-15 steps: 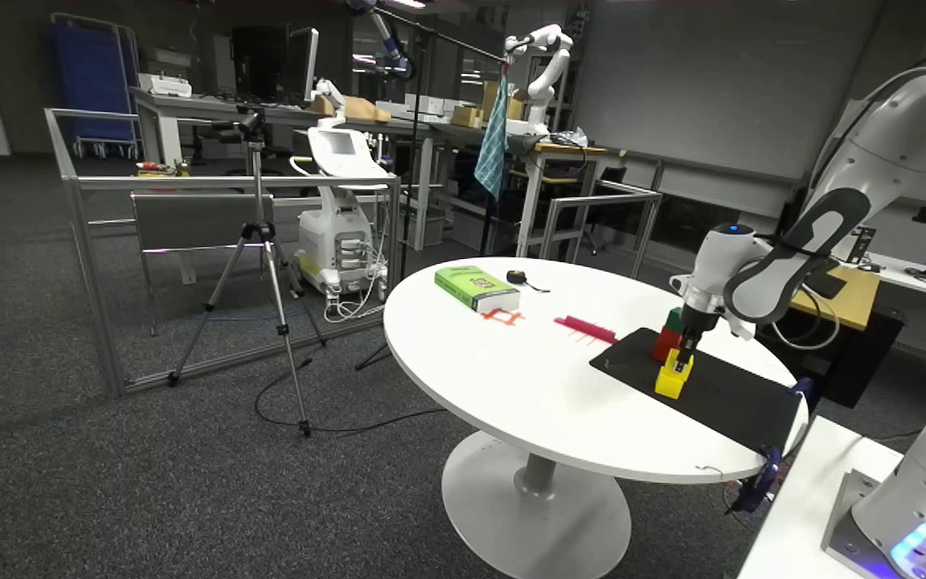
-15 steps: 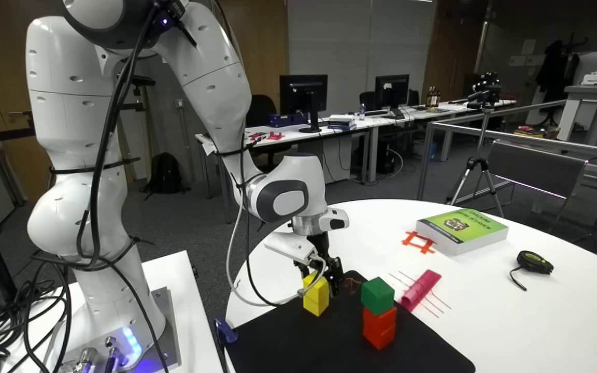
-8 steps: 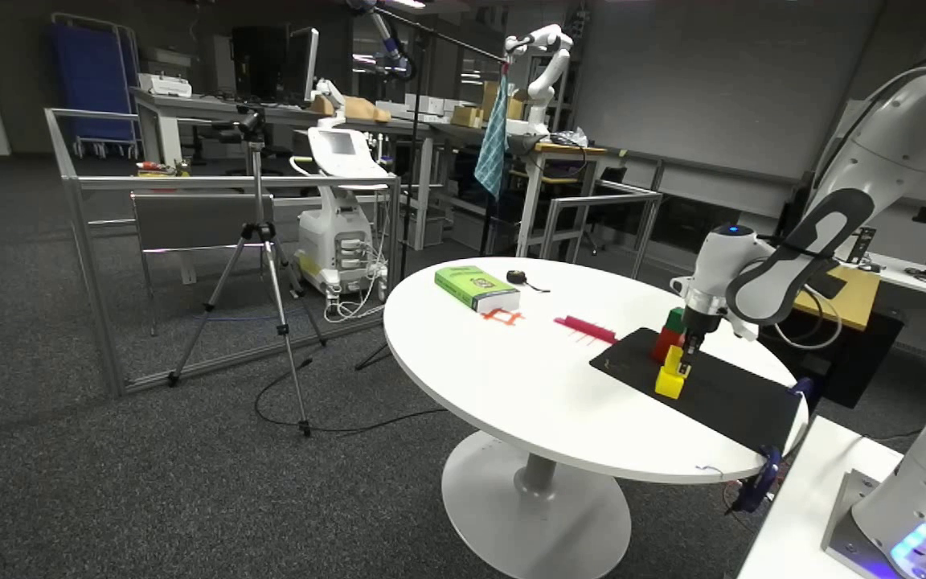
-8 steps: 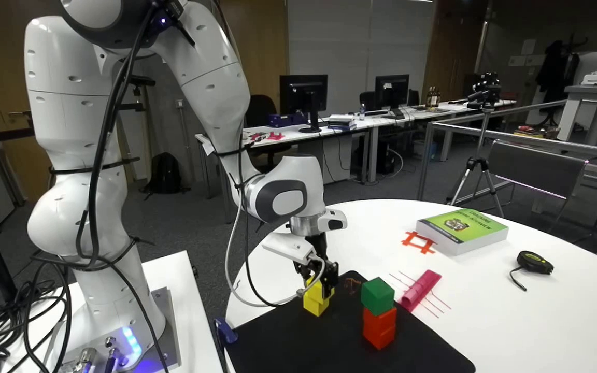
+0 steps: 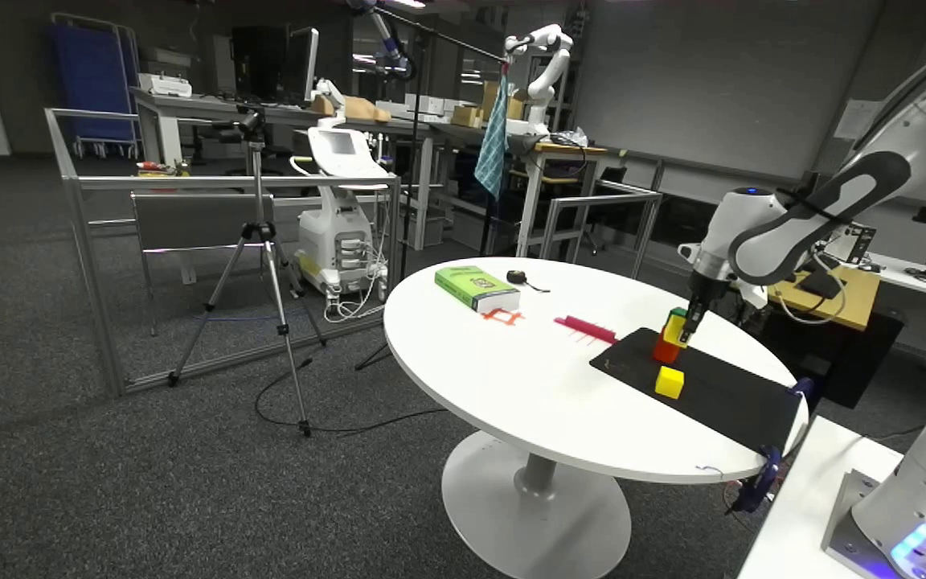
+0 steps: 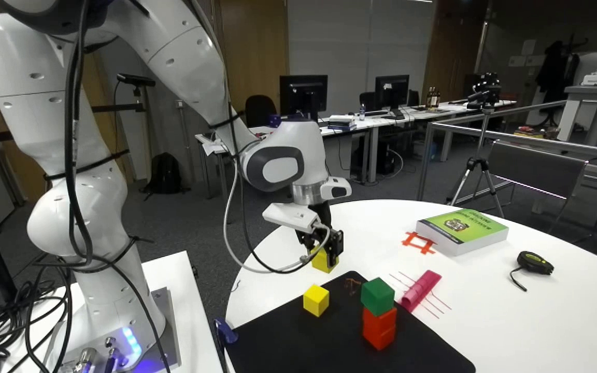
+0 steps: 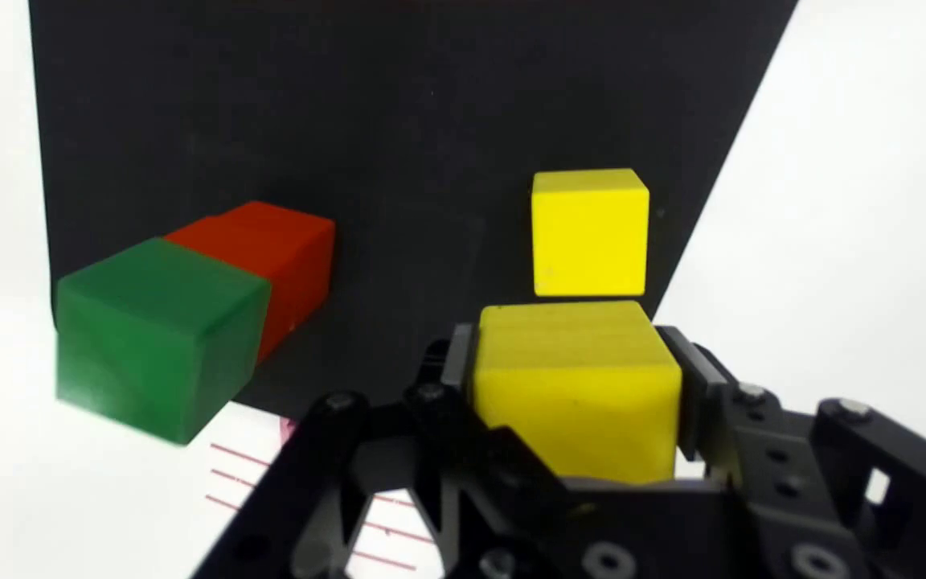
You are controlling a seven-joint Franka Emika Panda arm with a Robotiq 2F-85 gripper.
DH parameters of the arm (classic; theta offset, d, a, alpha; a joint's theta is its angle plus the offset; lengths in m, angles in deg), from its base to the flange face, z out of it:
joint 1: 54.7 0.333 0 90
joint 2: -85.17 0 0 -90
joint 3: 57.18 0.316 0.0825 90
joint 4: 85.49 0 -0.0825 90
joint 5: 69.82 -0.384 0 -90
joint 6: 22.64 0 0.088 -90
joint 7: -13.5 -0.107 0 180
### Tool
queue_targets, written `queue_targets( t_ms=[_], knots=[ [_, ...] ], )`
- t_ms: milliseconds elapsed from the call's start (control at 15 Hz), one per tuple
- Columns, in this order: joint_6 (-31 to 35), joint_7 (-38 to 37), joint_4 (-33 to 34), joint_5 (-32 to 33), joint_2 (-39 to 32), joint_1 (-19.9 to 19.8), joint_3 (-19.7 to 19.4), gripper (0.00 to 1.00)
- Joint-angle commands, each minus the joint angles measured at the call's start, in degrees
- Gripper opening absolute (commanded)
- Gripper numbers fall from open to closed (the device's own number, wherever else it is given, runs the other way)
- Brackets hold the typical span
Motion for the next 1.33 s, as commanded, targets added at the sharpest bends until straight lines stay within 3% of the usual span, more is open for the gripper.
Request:
queue_targets(
  t_ms=[0,267,400,800,1067,1133,1200,1267],
  knots=[
    [-10.4,9.8,2.8,-10.6,10.8,0.7,-1.9,0.33],
    [-19.5,8.1,13.2,-13.5,11.2,0.0,-4.4,0.33],
    [-19.6,6.9,16.6,-11.3,9.0,-1.0,-5.2,0.33],
    [-16.8,-0.7,19.1,-4.3,0.7,-4.9,-5.8,0.33],
    [-18.6,-5.0,19.8,-9.5,-3.7,-5.5,-5.9,0.33],
    [-17.5,-3.5,17.5,-7.4,-1.9,-5.4,-5.5,0.33],
    [-17.5,-3.7,17.5,-7.6,-2.7,-5.4,-5.4,0.58],
    [-17.5,-3.7,17.5,-7.6,-3.0,-5.4,-5.3,0.58]
  ],
)
